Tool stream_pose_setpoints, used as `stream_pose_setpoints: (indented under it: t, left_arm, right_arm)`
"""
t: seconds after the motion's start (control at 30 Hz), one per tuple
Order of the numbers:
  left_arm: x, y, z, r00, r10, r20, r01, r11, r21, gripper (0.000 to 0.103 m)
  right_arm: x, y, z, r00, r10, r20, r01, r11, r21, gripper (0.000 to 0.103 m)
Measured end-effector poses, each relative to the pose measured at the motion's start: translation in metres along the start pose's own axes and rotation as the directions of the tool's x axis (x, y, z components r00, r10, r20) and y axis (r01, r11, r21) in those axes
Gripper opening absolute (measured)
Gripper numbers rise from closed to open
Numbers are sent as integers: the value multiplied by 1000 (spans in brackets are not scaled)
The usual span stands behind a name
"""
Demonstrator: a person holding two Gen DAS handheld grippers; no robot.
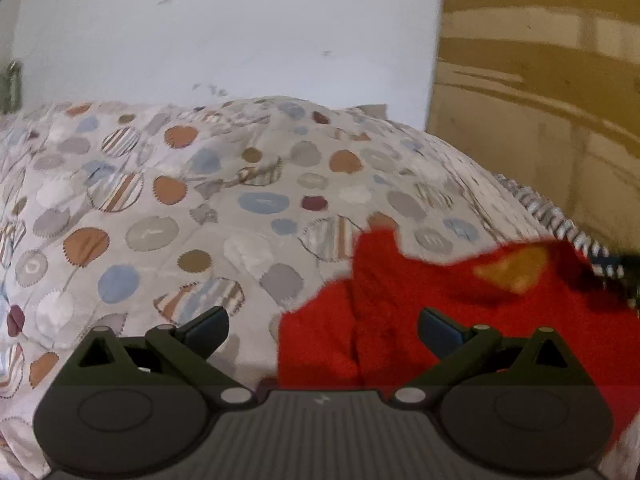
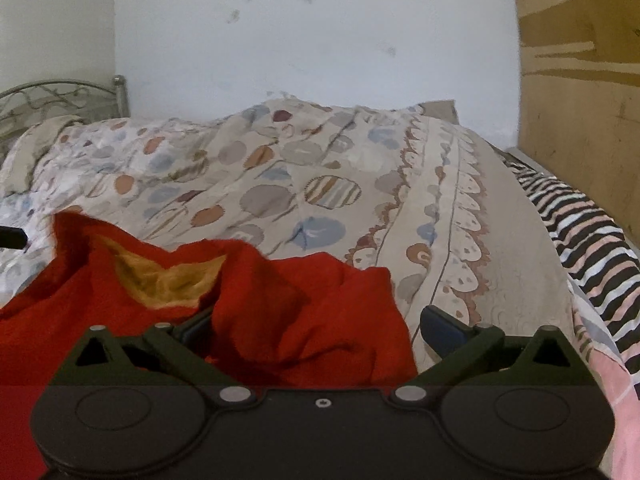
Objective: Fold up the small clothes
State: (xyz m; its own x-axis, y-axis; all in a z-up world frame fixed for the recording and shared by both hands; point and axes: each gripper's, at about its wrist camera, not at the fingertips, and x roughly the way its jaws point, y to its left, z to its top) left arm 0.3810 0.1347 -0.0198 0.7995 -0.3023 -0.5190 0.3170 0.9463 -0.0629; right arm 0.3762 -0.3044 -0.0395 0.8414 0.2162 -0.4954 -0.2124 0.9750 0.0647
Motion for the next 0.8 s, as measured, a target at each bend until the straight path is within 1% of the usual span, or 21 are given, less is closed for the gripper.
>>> stream_pose_setpoints:
  t: [0.07, 0.13, 0.2, 0.27, 0.33, 0.37, 0.43, 0.53, 0.57, 0.63, 0.67, 0.73, 0.8]
  left_arm:
    - [-3, -9, -11, 1000, -24, 0, 24, 998, 56, 102]
    - [-3, -18, -20, 999, -43, -14, 44, 993, 112, 102]
    - [5, -30, -28, 998, -37, -49, 45, 982, 184, 103]
    - [15, -41, -33, 998, 10, -62, 6, 967, 256, 103]
    - [22, -48, -34, 996, 81, -42, -66, 956, 286, 103]
    - [24, -48, -33, 994, 104, -28, -93, 957, 275, 103]
    - [26, -40, -28, 990, 143, -12, -137, 967, 216, 103]
    - [33, -18, -23, 977, 211, -25, -207, 971, 120, 103]
    - [35, -10, -22, 976, 214, -32, -210, 973, 98, 103]
    - [35, 5, -22, 979, 202, -40, -200, 978, 51, 103]
    - [34, 11, -22, 980, 193, -44, -192, 981, 25, 103]
    - [30, 22, -24, 984, 168, -52, -170, 985, -26, 103]
    - [28, 30, -26, 986, 153, -63, -158, 985, -72, 103]
  right_arm:
    - [-8, 3, -7, 1000, 9, 16, -9, 999, -33, 102]
    - [-15, 10, -15, 1000, 7, 23, -5, 996, -94, 102]
    - [-19, 17, -21, 1000, -14, 23, 17, 986, -166, 102]
    - [-22, 23, -23, 998, -38, 44, 47, 976, -214, 102]
    - [-20, 25, -20, 997, -55, 51, 65, 972, -228, 102]
    - [-17, 26, -18, 996, -75, 52, 85, 969, -230, 102]
    - [-7, 25, -12, 990, -130, 61, 141, 964, -225, 102]
    - [9, 15, -3, 978, -201, 64, 209, 966, -155, 102]
    - [15, 8, -1, 970, -235, 55, 240, 964, -111, 102]
    - [25, -3, -1, 948, -315, 34, 317, 947, -58, 102]
    - [27, -10, -4, 942, -334, 20, 335, 942, -28, 103]
    - [27, -22, -11, 953, -304, 3, 304, 952, 45, 103]
    - [22, -30, -16, 958, -285, 4, 284, 955, 87, 103]
